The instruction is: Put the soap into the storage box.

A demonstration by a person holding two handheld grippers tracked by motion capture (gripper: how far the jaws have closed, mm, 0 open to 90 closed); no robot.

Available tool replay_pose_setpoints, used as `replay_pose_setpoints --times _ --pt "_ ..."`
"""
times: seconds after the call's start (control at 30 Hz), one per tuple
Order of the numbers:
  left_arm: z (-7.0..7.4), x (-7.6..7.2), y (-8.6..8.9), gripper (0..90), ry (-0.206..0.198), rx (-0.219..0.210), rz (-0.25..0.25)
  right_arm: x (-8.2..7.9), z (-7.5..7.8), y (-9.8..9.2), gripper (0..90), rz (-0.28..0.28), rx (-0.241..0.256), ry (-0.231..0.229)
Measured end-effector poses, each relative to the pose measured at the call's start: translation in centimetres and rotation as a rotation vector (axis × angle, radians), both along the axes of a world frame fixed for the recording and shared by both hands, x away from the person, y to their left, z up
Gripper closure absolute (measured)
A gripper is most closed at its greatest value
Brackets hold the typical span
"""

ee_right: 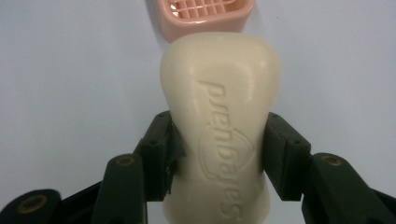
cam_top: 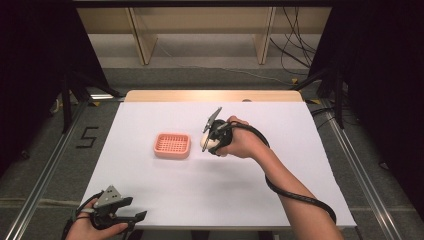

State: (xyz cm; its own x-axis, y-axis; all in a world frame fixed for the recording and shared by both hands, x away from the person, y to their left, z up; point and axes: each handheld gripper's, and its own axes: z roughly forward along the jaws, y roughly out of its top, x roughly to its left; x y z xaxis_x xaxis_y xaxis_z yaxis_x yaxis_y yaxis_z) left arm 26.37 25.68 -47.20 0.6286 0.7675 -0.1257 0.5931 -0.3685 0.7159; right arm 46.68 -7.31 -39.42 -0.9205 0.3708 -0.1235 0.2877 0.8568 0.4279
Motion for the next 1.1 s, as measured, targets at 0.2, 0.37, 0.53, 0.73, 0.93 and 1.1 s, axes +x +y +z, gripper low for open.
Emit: replay_pose_setpoints --times 0.2,0.37,0.53,0.73,0.93,1.1 --pt "0.0 0.0 0.0 28.3 0.0 -0.002 0.001 0.2 0.0 0.2 50.6 0.002 0.01 -0.012" --pt "0.0 0.0 0.0 28.3 0.0 0.004 -0.002 0.3 -0.1 0.4 50.6 0.005 0.037 -0.009" --pt "0.0 0.0 0.0 28.3 0.0 -0.001 0.0 0.3 -0.3 0.4 50.6 -0.002 0.057 -0.016" --pt "0.0 0.0 0.0 28.3 -0.001 -0.001 0.001 0.4 -0.6 0.7 50.6 0.0 0.089 -0.019" --pt "0.0 0.0 0.1 28.3 -0.001 0.002 -0.001 0.4 -0.8 1.0 50.7 0.01 0.104 -0.034" --pt "0.0 0.0 0.0 28.3 -0.001 -0.004 0.001 0.4 -0.9 1.3 50.6 0.013 0.121 -0.046"
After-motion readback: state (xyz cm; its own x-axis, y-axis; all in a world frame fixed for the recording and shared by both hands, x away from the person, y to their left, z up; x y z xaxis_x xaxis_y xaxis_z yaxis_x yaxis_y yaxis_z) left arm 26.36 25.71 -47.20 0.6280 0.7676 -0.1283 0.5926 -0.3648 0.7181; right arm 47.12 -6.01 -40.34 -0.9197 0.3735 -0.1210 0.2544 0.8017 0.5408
